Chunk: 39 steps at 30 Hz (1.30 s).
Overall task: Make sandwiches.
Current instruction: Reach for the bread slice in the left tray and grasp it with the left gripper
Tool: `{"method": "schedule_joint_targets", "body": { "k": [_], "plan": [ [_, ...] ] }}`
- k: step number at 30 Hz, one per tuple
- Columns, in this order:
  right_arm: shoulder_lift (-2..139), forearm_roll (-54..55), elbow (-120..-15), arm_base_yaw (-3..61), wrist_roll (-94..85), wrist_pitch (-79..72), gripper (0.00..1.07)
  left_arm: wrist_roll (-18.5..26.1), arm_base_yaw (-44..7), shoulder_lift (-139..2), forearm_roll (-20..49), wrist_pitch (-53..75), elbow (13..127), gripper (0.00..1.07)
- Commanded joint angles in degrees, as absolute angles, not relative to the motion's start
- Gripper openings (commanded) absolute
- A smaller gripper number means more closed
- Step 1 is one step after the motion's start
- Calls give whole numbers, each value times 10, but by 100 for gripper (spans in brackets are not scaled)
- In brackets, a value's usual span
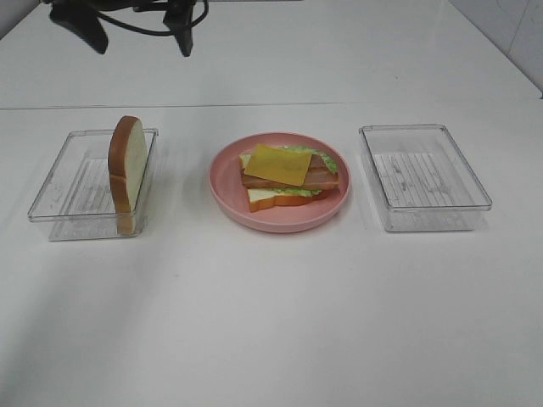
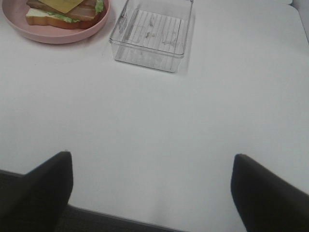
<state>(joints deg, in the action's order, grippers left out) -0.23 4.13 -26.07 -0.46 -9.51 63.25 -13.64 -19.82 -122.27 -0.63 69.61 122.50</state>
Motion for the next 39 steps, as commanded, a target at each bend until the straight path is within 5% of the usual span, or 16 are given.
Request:
{"method": "schedule_joint_targets", "body": {
  "k": [1, 32, 38, 39],
  "plan": [
    [-22, 46, -262, -8, -101, 633, 87, -144, -172, -1209, 23, 754, 1181, 102],
    [-22, 46, -262, -8, -101, 633, 87, -136, -171, -1336, 51, 753, 1168, 101],
    [-22, 46, -262, -8, -101, 633, 87, -129, -171, -1337, 49, 754, 1168, 86],
    [-22, 46, -262, -8, -101, 633, 87, -129, -171, -1337, 49, 754, 1168, 76]
  ]
}}
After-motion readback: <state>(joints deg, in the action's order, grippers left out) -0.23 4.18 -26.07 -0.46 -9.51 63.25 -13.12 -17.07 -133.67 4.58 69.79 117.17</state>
